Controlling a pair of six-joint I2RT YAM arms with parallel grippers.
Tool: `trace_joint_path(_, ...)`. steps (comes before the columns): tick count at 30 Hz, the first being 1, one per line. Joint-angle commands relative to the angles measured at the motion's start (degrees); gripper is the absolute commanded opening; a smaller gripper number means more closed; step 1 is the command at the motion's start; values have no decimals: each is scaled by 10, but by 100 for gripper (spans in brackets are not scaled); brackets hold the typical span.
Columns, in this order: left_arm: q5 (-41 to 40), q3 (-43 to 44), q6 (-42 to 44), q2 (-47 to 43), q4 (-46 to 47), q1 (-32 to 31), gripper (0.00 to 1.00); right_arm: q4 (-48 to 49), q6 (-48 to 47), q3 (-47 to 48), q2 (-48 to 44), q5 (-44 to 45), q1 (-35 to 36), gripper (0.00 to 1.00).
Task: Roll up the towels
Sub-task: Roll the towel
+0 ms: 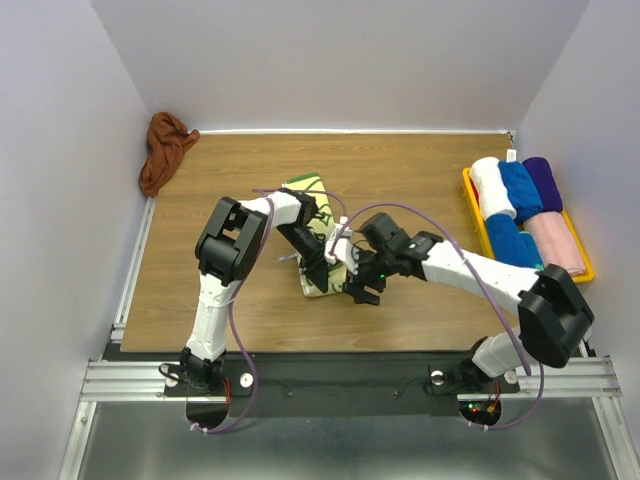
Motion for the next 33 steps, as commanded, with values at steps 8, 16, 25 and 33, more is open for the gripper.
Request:
trace_joint_path(8,-105,2,50,47,-3,8,31,188,-64,8,95,122,115,72)
trace_joint_path(16,-101,2,55,47,0,20,33,254,-93,-18,151,125,118,59)
trace_joint_path(25,-97,6,50,-10,-4,36,44,262,-53,-32,160,82,117,1)
trace_joint_path(33,-97,34,42,-92,-28,109,53,179,23,-5,161,-23,107,1)
